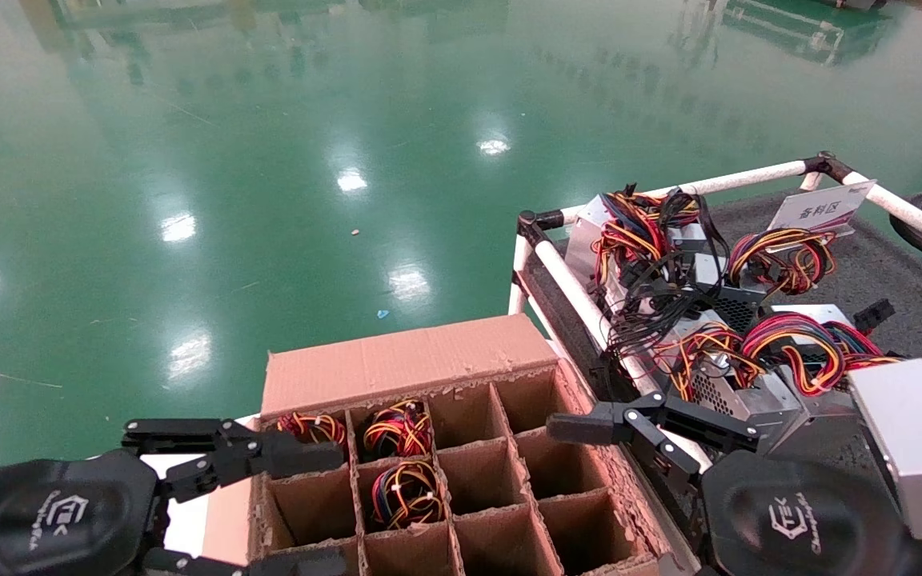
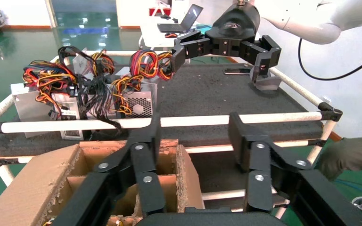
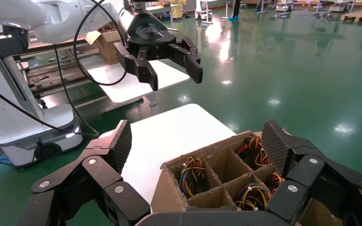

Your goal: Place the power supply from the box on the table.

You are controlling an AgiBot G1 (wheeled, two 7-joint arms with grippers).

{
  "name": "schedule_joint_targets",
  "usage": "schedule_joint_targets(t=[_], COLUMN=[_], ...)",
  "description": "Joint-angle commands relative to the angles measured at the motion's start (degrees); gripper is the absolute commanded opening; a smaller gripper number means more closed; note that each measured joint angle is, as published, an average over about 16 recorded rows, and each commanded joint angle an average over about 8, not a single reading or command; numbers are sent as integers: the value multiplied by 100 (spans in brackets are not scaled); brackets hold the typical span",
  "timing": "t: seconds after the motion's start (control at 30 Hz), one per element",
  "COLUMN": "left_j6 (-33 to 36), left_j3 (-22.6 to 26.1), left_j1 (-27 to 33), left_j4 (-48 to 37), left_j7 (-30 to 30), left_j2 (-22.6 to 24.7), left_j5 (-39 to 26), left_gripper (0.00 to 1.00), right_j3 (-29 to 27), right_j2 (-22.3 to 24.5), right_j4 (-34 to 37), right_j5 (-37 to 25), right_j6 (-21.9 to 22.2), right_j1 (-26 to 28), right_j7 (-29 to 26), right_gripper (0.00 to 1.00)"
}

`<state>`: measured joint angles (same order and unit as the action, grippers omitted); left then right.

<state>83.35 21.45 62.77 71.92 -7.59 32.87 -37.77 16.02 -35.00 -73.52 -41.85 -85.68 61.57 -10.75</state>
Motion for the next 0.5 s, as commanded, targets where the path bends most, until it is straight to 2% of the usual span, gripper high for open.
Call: schedule_joint_targets(t=[0.03, 0.5], left_j6=[0, 0], left_j3=[0, 0], left_j1=[0, 0], left_j4=[0, 0], left_j7=[0, 0], left_j2=[0, 0], left_j5=[0, 0], left_gripper=[0, 0], right_j3=[0, 0], right_j2=[0, 0], right_j4=[0, 0], right_j5=[0, -1], right_j6=[0, 0], right_j1=[0, 0], right_j7=[0, 0], right_gripper=[100, 100])
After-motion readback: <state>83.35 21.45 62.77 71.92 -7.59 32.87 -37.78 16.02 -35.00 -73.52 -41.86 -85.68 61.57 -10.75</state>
